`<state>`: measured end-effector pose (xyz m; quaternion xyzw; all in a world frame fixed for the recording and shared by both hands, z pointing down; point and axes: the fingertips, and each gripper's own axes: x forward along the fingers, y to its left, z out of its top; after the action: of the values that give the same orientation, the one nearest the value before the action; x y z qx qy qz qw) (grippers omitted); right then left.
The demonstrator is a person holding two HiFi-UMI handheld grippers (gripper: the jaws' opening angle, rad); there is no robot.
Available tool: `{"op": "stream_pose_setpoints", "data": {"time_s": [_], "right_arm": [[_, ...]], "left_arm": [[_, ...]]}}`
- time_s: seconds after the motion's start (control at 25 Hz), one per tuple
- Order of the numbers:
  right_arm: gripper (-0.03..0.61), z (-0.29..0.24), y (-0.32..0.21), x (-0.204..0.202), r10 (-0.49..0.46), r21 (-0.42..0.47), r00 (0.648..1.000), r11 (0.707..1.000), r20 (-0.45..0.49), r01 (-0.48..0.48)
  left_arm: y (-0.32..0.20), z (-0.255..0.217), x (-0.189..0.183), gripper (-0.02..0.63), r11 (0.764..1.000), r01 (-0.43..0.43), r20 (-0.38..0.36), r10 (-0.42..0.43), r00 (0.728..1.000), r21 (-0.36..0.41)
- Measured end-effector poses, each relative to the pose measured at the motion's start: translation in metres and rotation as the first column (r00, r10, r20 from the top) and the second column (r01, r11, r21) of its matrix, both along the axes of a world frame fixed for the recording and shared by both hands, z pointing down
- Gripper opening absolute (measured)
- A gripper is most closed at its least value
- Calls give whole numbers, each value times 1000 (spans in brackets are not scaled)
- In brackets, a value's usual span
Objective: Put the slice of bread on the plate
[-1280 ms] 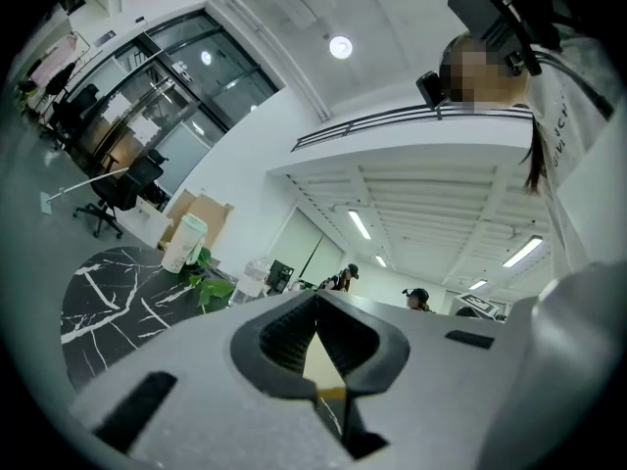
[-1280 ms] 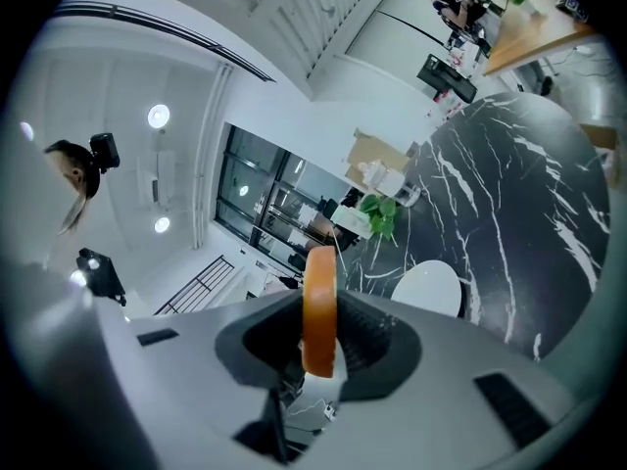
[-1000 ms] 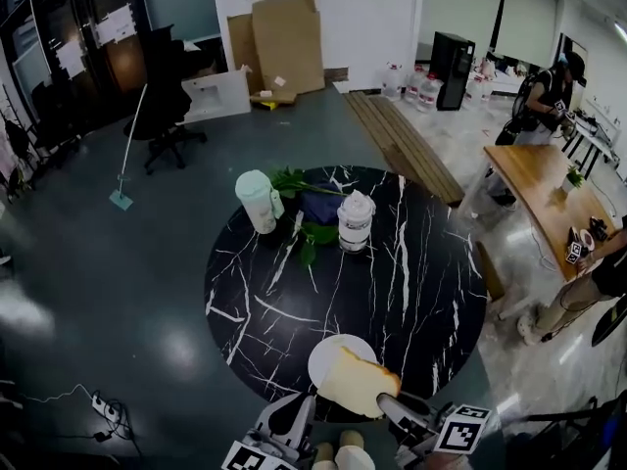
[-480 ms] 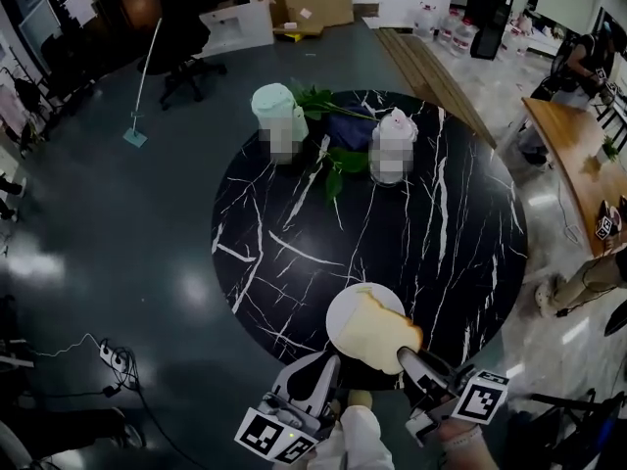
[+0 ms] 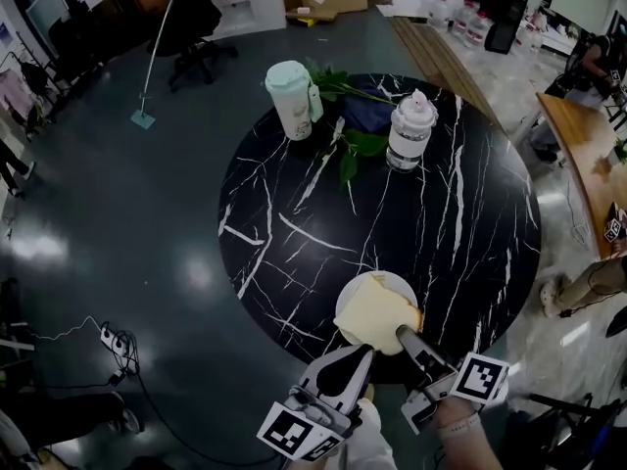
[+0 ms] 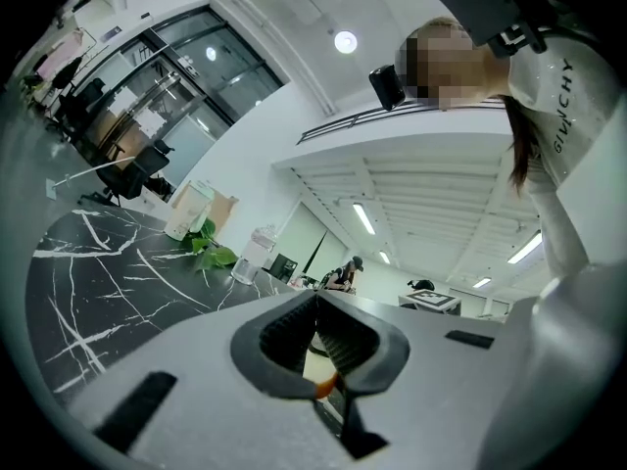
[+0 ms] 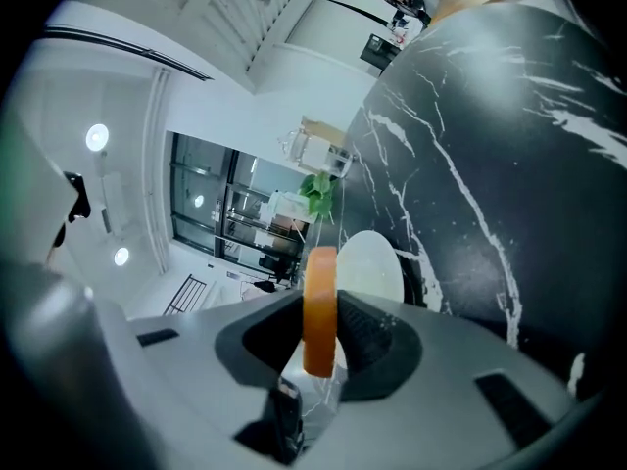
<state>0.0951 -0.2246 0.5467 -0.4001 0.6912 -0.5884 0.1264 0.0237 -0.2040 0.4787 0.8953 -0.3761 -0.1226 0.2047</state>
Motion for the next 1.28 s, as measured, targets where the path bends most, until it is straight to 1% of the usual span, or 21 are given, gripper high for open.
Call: {"op": "stream_pose_setpoints", "data": {"time_s": [0.08, 0.12, 0.2, 0.32, 0.52, 0.6, 0.76, 0.8, 0.88, 0.92, 0.96, 1.0, 1.12, 1.2, 1.28], "right_arm": [[89, 7, 0, 1, -3, -32, 1000, 1000, -23, 2], [89, 7, -1, 1, -17, -28, 999, 999, -51, 15], [91, 7, -2, 2, -56, -3, 986, 998, -155, 56], [94, 5, -6, 6, -88, 42, 947, 994, -308, 105], [127, 3, -14, 7, -105, 82, 865, 983, -490, 165], [137, 4, -15, 9, -114, 91, 820, 976, -561, 198], [150, 7, -14, 11, -121, 114, 709, 955, -695, 274], [156, 6, -15, 12, -106, 130, 675, 948, -730, 290], [169, 2, -17, 16, -62, 168, 596, 932, -801, 322], [175, 0, -17, 17, -44, 182, 567, 924, -823, 336], [181, -1, -17, 17, -34, 192, 556, 920, -831, 343], [187, -1, -17, 16, -29, 199, 561, 918, -827, 342], [196, -7, -15, 17, -5, 234, 600, 918, -800, 319], [196, -14, -14, 15, 10, 261, 619, 912, -786, 317], [196, -21, -10, 11, 7, 281, 647, 904, -763, 322]], "left_arm": [[2, 2, -1, 8, 1000, 2, -3, -2, 1000, -8], [3, 3, -2, 8, 1000, 3, -4, -3, 1000, -13], [6, 5, -3, 8, 1000, 3, -5, -3, 1000, -21], [10, 6, -4, 8, 1000, 0, -8, -1, 1000, -27], [15, 6, -6, 8, 999, 6, -16, -6, 1000, -34], [15, 6, -6, 8, 999, 7, -19, -8, 1000, -34], [15, 8, -10, 7, 999, 19, -20, -20, 1000, -35], [15, 8, -10, 8, 999, 21, -21, -22, 1000, -33], [15, 7, -11, 8, 999, 24, -22, -24, 999, -30], [15, 7, -11, 8, 999, 24, -24, -25, 999, -30], [16, 7, -11, 8, 999, 25, -25, -25, 999, -29], [17, 7, -11, 8, 999, 25, -26, -26, 999, -30], [19, 8, -13, 8, 999, 28, -28, -29, 999, -32], [20, 9, -14, 8, 999, 31, -28, -32, 999, -35], [21, 10, -15, 8, 999, 32, -30, -34, 999, -38]]}}
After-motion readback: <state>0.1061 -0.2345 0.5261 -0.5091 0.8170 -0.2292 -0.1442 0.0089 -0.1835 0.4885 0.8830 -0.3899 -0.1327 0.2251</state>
